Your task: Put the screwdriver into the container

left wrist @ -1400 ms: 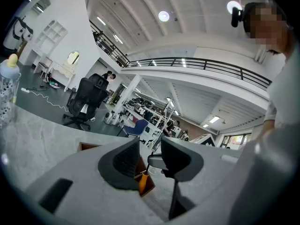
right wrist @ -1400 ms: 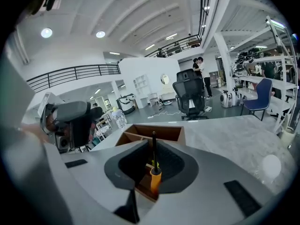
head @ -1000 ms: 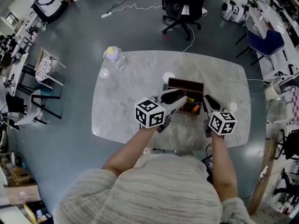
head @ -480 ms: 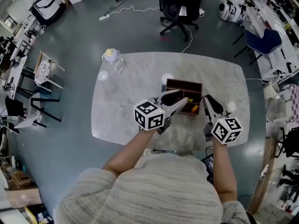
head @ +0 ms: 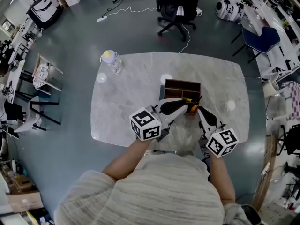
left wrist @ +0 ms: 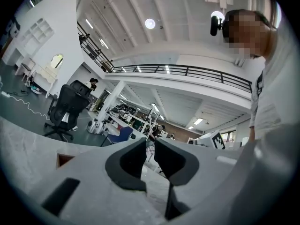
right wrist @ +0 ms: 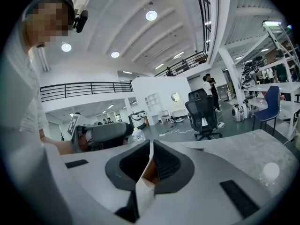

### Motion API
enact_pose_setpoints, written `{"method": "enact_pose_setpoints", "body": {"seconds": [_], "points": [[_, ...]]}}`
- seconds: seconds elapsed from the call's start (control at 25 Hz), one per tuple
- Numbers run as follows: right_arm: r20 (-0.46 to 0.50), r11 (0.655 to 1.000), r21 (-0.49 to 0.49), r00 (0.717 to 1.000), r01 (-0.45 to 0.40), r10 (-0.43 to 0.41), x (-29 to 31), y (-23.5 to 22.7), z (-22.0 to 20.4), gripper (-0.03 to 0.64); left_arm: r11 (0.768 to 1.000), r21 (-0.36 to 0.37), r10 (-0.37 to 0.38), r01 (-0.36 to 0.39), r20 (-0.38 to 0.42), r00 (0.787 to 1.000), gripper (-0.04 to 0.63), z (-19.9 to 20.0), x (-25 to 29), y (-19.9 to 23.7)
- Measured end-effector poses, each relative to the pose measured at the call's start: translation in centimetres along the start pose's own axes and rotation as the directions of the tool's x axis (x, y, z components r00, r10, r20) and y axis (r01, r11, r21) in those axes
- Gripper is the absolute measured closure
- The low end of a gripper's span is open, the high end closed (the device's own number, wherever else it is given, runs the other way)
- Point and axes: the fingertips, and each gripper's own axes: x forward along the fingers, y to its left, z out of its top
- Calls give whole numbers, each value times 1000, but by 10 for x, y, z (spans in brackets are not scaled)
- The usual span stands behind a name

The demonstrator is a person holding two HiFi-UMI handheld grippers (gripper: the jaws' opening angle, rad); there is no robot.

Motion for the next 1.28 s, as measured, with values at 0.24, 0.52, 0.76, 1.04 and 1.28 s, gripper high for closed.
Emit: {"method": "enact_pose_setpoints", "body": {"seconds": [0.24, 0.52, 0.76, 1.04, 1.28], "points": [[-43, 999, 0, 998, -46, 46, -7, 17, -17, 598, 1000, 4, -23, 23, -49, 999, 560, -19, -5, -8], [-78, 996, 21, 993, -83, 84, -9, 30, -34, 598, 1000, -14, -23, 22, -80, 997, 576, -39, -13, -10], [-113, 996, 39, 990, -79, 83, -11, 31, -43, 600, 999, -51, 2, -9, -123, 992, 576, -65, -29, -9], [-154, 989, 105, 981, -106, 122, -5, 38, -58, 601, 994, -109, 6, -23, -155, 988, 575, -89, -40, -8], [-228, 961, 167, 940, -220, 255, -5, 38, -52, 601, 995, -101, -15, -1, -153, 988, 575, -83, -33, -3]]}}
